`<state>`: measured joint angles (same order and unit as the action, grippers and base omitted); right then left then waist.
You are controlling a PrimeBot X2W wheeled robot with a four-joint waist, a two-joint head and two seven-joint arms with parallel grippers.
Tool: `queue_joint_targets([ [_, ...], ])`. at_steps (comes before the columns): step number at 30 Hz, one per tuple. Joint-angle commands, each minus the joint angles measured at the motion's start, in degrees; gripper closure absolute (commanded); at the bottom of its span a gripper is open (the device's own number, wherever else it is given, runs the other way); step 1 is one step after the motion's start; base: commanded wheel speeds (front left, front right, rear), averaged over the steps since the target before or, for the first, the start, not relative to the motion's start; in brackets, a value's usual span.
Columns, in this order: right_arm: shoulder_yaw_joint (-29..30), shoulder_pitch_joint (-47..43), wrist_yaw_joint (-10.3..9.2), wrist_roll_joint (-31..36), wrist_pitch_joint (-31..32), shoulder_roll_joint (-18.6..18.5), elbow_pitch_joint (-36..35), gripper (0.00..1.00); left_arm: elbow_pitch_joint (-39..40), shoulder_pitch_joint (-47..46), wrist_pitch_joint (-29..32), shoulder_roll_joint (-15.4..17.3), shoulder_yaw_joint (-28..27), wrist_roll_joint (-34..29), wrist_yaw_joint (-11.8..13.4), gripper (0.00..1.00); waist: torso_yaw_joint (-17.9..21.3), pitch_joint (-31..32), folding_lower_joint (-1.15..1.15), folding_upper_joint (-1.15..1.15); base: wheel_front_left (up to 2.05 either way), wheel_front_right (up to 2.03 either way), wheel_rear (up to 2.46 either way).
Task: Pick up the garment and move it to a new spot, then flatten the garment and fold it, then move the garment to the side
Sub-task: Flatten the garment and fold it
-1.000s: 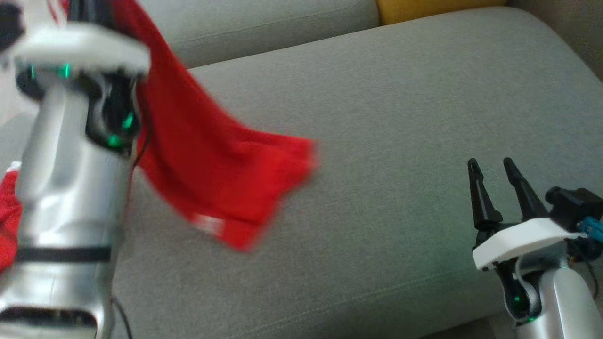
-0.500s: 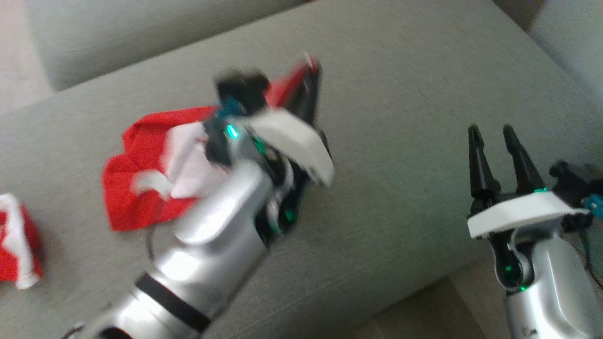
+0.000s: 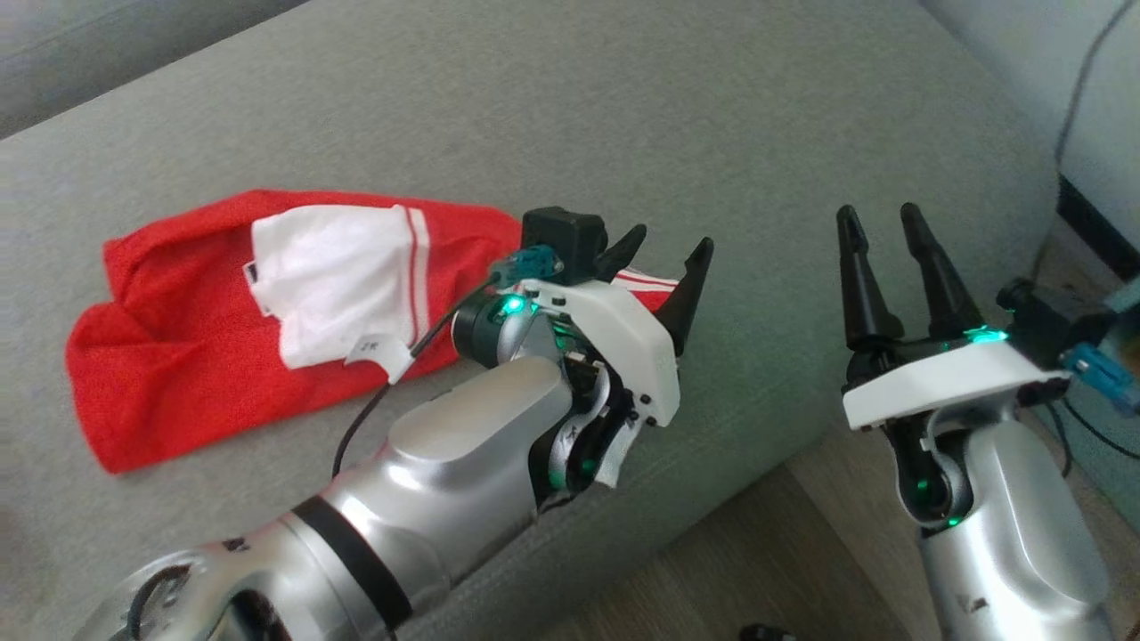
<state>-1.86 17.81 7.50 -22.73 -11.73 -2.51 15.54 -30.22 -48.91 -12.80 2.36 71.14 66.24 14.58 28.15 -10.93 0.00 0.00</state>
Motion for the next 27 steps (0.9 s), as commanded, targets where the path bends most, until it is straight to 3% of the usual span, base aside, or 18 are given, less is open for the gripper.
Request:
queue_joint_targets([
  [1, -0.8, 2.3, -0.01, 0.5, -0.8, -0.4, -1.8, 0.0, 0.6, -3.0, -0.7, 0.5, -0.9, 0.7, -0.5, 0.0, -2.0, 0.8, 0.0, 0.0, 0.0, 0.0, 0.0],
  [10, 1.9, 0.9, -0.01, 4.7, 1.7, -0.4, -3.8, 0.0, -1.8, -3.7, 2.0, 0.5, 1.9, 0.7, -4.5, 0.0, -12.3, 4.7, 0.0, 0.0, 0.0, 0.0, 0.0],
  [14, 2.4, -0.6, -0.01, 5.2, 2.5, -0.4, -5.7, 0.0, -3.6, -3.6, -1.8, 0.6, -1.2, -2.4, -2.7, 0.0, -17.0, 6.4, 0.0, 0.0, 0.0, 0.0, 0.0],
  [17, 2.3, -2.7, -0.01, 5.3, 2.7, -0.4, -7.1, 0.0, 0.0, -1.0, -2.1, 3.0, -9.9, -8.3, -1.2, 0.0, -20.5, 7.6, 0.0, 0.0, 0.0, 0.0, 0.0],
  [22, 2.7, -6.8, -0.01, 4.9, 3.0, -0.4, -8.6, 0.0, 11.8, 12.9, -2.2, 9.4, -25.2, -21.5, 1.2, 0.0, -24.5, 9.2, 0.0, 0.0, 0.0, 0.0, 0.0],
  [27, 1.7, -10.6, -0.01, 5.0, 2.8, -0.4, -8.7, 0.0, 21.7, 28.9, -2.2, 11.8, -37.1, -30.7, 1.1, 0.0, -26.7, 10.2, 0.0, 0.0, 0.0, 0.0, 0.0],
])
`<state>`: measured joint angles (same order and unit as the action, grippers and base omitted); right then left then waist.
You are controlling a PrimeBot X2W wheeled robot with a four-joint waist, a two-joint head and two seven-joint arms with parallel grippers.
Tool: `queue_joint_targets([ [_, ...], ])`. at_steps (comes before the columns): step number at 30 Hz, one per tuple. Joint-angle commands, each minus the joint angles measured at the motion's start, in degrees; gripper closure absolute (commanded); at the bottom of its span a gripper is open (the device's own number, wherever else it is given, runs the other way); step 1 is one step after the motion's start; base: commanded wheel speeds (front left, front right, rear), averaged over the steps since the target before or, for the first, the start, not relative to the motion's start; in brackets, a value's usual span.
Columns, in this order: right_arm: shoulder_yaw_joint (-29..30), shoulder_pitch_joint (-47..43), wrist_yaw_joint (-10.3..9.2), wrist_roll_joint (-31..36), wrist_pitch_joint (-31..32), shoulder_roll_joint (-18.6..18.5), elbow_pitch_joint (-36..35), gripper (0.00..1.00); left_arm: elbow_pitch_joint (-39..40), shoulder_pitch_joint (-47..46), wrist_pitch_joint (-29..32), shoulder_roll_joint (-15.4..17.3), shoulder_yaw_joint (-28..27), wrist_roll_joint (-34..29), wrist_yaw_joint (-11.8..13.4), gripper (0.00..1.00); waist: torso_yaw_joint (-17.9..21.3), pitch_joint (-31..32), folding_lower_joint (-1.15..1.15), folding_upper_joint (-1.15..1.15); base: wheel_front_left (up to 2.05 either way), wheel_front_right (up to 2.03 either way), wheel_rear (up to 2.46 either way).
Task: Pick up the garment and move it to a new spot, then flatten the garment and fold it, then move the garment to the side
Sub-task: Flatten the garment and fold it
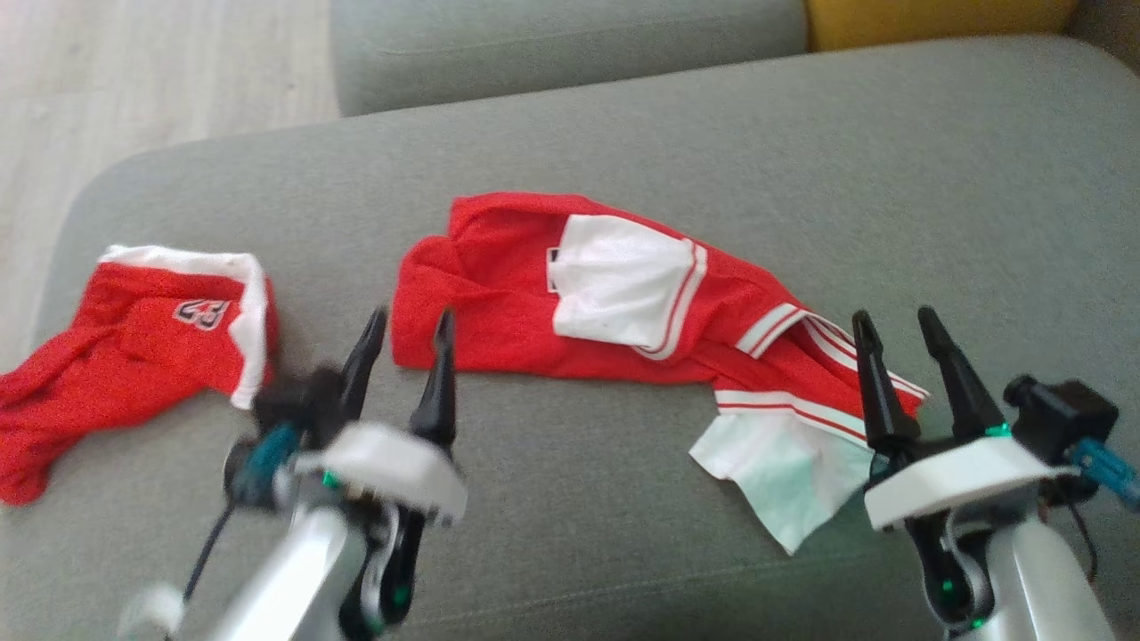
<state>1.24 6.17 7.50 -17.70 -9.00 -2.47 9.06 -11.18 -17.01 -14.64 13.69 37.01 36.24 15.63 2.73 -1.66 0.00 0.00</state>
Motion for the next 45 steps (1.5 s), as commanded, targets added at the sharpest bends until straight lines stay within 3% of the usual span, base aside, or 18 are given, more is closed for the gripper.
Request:
queue_joint_targets([
  [1, -1.5, 0.5, -0.01, 0.3, 0.0, -0.4, -2.1, 0.0, 3.9, -0.5, -0.3, 0.2, -4.9, -2.0, -0.3, 0.0, -1.8, 1.0, 0.0, 0.0, 0.0, 0.0, 0.0],
  [8, -3.2, 0.7, -0.01, 3.6, 0.5, -0.4, -2.3, 0.0, 7.5, 7.8, -0.4, -5.8, -15.5, -8.4, -5.5, 0.0, -5.1, -0.2, 0.0, 0.0, 0.0, 0.0, 0.0],
  [15, -8.0, 6.2, -0.01, 8.8, 2.7, -0.4, -0.3, 0.0, 5.7, 7.7, -0.4, -9.2, -18.1, -13.8, -11.1, 0.0, -9.3, -4.7, 0.0, 0.0, 0.0, 0.0, 0.0],
  [23, -13.9, 15.3, -0.01, 15.3, 5.2, -4.0, 12.1, 0.0, 3.7, 6.0, -0.4, -10.8, -18.1, -14.2, -13.0, 0.0, -15.7, -10.1, 0.0, 0.0, 0.0, 0.0, 0.0],
  [28, -13.9, 18.2, -0.01, 17.9, 4.6, -6.1, 18.2, 0.0, 3.7, 5.4, -0.4, -10.8, -17.0, -12.5, -12.4, 0.0, -17.9, -11.0, 0.0, 0.0, 0.0, 0.0, 0.0],
  [35, -14.1, 20.7, -0.01, 18.8, 3.1, -6.2, 24.1, 0.0, 3.9, 5.3, -0.4, -10.8, -16.7, -11.4, -11.3, 0.0, -18.8, -11.3, 0.0, 0.0, 0.0, 0.0, 0.0],
  [36, -14.0, 20.9, -0.01, 18.8, 3.2, -6.1, 24.8, 0.13, 3.9, 5.2, -0.4, -10.8, -16.7, -11.3, -11.2, 0.0, -18.7, -11.4, 0.0, 0.0, 0.0, 0.0, 0.0],
  [37, -13.9, 21.2, -0.01, 18.9, 3.1, -6.2, 25.4, 1.0, 3.9, 5.1, -0.4, -10.8, -16.5, -11.2, -11.1, 0.0, -18.6, -11.4, 0.0, 0.0, 0.0, 0.0, 0.0],
  [45, -10.5, 24.5, -0.01, 18.3, 1.6, -6.3, 25.6, 1.0, 4.2, 4.5, -0.4, -10.8, -15.9, -11.0, -10.8, 0.0, -17.3, -12.1, 0.0, 0.0, 0.0, 0.0, 0.0],
])
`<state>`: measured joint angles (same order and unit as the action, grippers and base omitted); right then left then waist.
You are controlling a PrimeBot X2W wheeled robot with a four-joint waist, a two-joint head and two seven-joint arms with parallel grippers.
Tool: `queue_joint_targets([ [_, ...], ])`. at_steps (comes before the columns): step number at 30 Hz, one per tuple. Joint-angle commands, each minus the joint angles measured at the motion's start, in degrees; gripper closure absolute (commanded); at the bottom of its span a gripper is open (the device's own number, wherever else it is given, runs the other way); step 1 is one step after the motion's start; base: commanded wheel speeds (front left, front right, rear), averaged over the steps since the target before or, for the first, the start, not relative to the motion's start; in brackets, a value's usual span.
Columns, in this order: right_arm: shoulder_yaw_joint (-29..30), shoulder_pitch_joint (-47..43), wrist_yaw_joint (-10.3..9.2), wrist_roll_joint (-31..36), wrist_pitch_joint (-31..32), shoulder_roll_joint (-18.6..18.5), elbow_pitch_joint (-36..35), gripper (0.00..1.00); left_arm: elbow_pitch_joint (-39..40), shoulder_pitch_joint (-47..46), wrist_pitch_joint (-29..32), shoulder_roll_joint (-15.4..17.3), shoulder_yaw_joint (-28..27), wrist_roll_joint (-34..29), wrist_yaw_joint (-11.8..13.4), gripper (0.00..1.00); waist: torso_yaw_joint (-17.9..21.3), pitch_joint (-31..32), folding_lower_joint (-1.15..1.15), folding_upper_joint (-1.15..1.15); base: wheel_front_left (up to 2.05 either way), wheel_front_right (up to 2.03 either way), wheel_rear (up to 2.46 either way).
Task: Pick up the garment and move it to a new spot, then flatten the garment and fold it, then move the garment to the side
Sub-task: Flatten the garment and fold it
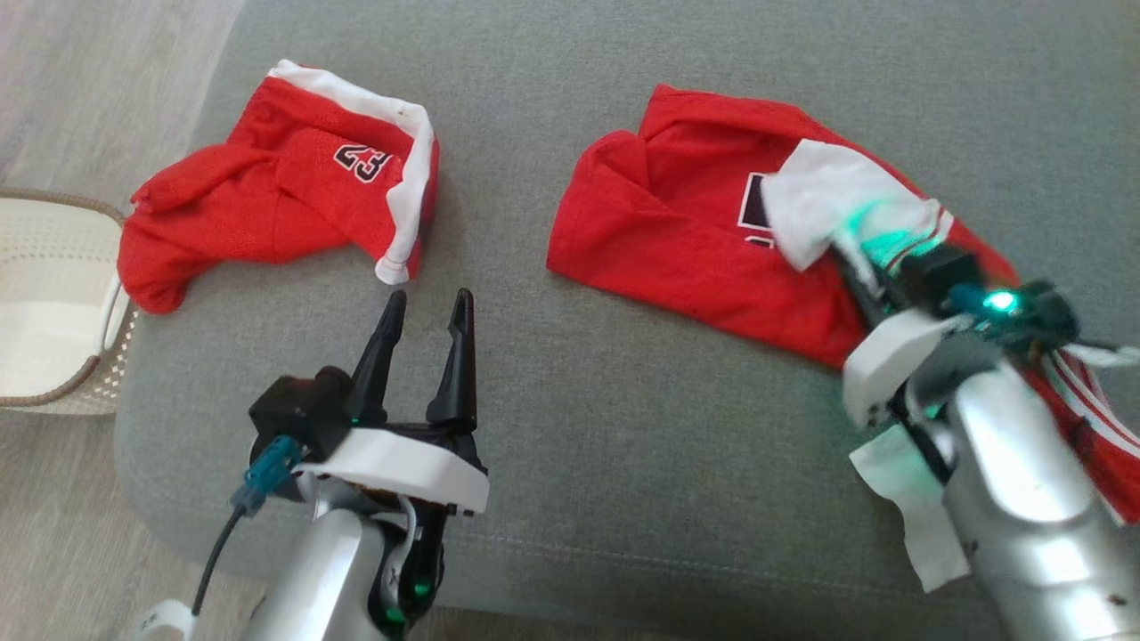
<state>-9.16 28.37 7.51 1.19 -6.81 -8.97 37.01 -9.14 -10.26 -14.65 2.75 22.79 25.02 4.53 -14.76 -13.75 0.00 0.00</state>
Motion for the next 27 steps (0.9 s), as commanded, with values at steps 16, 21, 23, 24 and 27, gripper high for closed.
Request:
queue_joint_targets([
  [16, 12.1, 24.5, -0.02, 2.8, 8.8, -19.9, 0.5, 1.0, 2.5, -4.9, -0.3, 0.1, 2.2, 1.1, -0.5, 0.0, -2.0, -5.0, 0.0, 0.0, 0.0, 0.0, 0.0],
  [21, 14.6, 31.8, -0.02, 7.2, 8.3, -20.5, 7.9, 0.0, 2.4, -5.6, -0.3, 0.1, 2.9, 1.1, -0.2, 0.0, -2.5, -6.7, 0.0, 0.0, 0.0, 0.0, 0.0],
  [23, 14.9, 33.6, -0.02, 9.6, 7.2, -20.5, 10.9, 0.0, 2.4, -5.8, -0.3, 0.1, 3.1, 1.2, -0.2, 0.0, -2.5, -7.0, 0.0, 0.0, 0.0, 0.0, 0.0],
  [24, 15.5, 34.3, -0.02, 10.9, 6.4, -20.2, 11.7, 0.0, 2.4, -5.8, -0.3, 0.1, 3.2, 1.2, -0.2, 0.0, -2.3, -7.0, 0.0, 0.0, 0.0, 0.0, 0.0],
  [27, 17.1, 35.1, -0.02, 12.7, 4.6, -18.8, 13.2, 0.0, 2.4, -5.9, -0.3, 0.1, 3.2, 1.2, 0.1, 0.0, -1.7, -6.9, 0.0, 0.0, 0.0, 0.0, 0.0],
])
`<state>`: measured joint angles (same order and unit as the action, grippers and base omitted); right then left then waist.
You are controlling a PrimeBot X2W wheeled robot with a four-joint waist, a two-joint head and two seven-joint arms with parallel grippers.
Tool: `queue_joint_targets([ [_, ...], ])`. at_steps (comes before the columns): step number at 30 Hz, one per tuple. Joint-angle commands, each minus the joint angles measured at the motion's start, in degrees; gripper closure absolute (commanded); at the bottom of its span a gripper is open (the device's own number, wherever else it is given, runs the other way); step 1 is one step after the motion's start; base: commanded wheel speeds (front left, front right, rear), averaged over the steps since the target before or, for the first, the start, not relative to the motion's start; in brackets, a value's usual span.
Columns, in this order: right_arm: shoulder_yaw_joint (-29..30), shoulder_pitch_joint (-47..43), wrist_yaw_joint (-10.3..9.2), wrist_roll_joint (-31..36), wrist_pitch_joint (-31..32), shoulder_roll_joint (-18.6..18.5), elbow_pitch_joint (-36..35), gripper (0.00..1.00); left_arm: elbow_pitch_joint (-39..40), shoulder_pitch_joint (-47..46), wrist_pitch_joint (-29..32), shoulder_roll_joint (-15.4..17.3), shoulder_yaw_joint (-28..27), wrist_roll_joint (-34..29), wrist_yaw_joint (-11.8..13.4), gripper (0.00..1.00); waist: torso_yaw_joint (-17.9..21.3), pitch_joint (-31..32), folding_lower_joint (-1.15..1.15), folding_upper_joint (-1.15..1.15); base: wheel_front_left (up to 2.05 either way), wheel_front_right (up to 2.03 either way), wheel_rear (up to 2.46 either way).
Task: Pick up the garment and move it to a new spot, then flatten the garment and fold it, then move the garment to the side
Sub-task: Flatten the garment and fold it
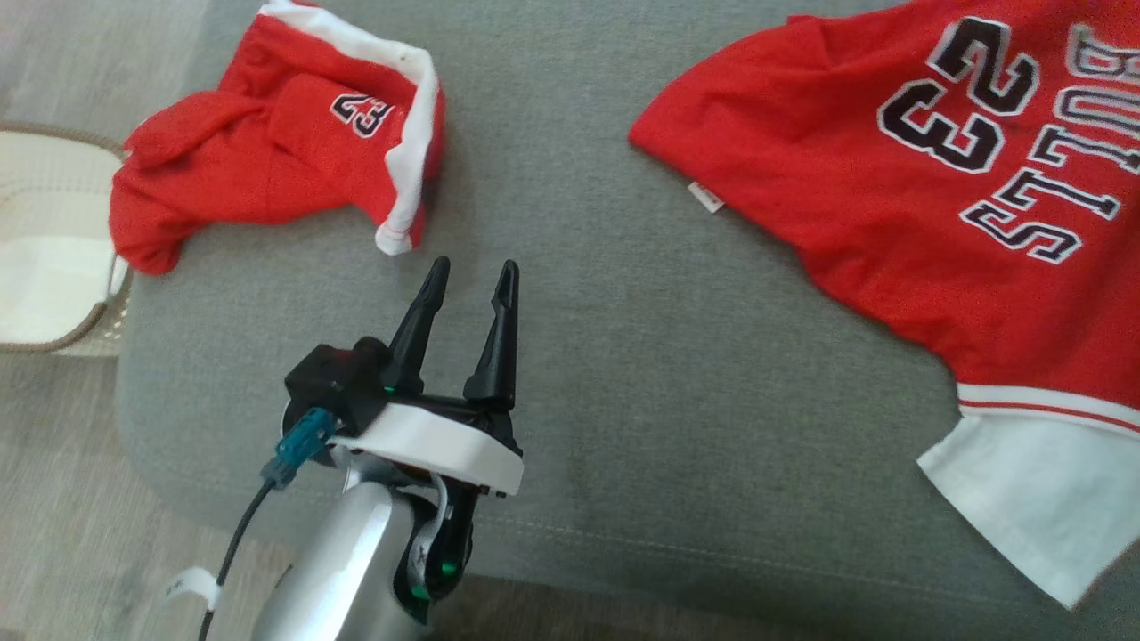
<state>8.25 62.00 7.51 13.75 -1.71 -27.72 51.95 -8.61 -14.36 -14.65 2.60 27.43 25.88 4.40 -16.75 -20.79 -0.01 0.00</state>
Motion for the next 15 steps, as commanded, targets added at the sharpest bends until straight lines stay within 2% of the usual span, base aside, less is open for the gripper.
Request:
queue_joint_targets([
  [1, 0.4, 1.5, -0.02, 0.9, -1.3, 0.8, -1.1, 0.0, 1.8, -1.8, -0.3, 0.3, -1.5, 0.3, 0.3, 0.0, 0.7, 0.4, 0.01, 0.0, 0.0, 0.0, 0.0],
  [5, 1.1, -1.4, -0.02, 2.0, -5.9, 5.9, 2.1, 0.0, 1.1, -1.3, -0.3, 0.3, -2.3, -0.2, 0.2, 0.0, 4.1, 3.4, 0.01, 0.0, 0.0, 0.0, 0.0],
  [9, 2.2, -5.3, -0.02, -1.2, -10.2, 10.7, 2.2, 0.0, 0.5, -0.5, -0.3, 0.3, -3.9, -0.8, 0.0, 0.0, 8.0, 6.8, 0.01, 0.0, 0.0, 0.0, 0.0],
  [15, 3.2, -15.9, -0.02, -10.0, -12.8, 19.5, -5.2, 0.0, -0.3, 1.5, -0.3, 0.3, -6.4, -1.0, -0.1, 0.0, 13.6, 11.7, 0.01, 0.0, 0.0, 0.0, 0.0],
])
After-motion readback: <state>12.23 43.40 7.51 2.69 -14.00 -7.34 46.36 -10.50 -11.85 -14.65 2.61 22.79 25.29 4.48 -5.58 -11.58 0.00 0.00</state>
